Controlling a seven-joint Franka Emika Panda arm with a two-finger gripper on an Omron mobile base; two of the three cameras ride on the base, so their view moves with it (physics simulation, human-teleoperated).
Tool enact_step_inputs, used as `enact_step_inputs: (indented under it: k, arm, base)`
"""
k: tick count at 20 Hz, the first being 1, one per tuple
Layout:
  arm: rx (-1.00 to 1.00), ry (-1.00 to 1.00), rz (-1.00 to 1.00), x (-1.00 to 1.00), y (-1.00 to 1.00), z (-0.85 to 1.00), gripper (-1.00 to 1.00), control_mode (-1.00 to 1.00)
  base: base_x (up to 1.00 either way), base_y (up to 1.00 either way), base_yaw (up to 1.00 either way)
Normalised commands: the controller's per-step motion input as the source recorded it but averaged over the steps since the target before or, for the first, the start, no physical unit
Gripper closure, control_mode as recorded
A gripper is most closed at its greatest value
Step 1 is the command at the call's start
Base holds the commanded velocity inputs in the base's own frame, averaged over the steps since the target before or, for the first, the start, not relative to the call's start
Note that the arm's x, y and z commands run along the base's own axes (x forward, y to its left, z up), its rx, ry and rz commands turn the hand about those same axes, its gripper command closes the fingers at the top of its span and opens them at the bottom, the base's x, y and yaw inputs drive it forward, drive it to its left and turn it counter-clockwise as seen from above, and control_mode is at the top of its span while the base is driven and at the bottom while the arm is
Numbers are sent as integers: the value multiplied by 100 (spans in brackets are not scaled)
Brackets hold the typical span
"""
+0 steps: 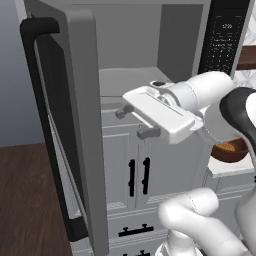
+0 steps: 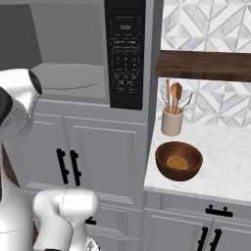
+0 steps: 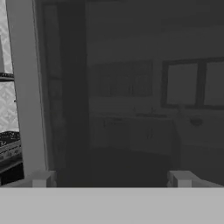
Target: Open the microwave, place the bowl with waffle inside the microwave, then close the microwave door and turn it on.
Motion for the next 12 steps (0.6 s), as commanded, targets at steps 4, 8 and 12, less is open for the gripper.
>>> enact_step_inputs:
  k: [4, 8, 12]
  arm:
    - [0, -10, 13, -13, -100, -8, -100, -100]
    - [-2, -13, 11, -31, -100, -12, -100, -100]
    - [-5, -12, 8, -30, -100, -14, -100, -100]
  base:
    - [0, 0, 0]
    - [0, 0, 0]
    - [0, 0, 0]
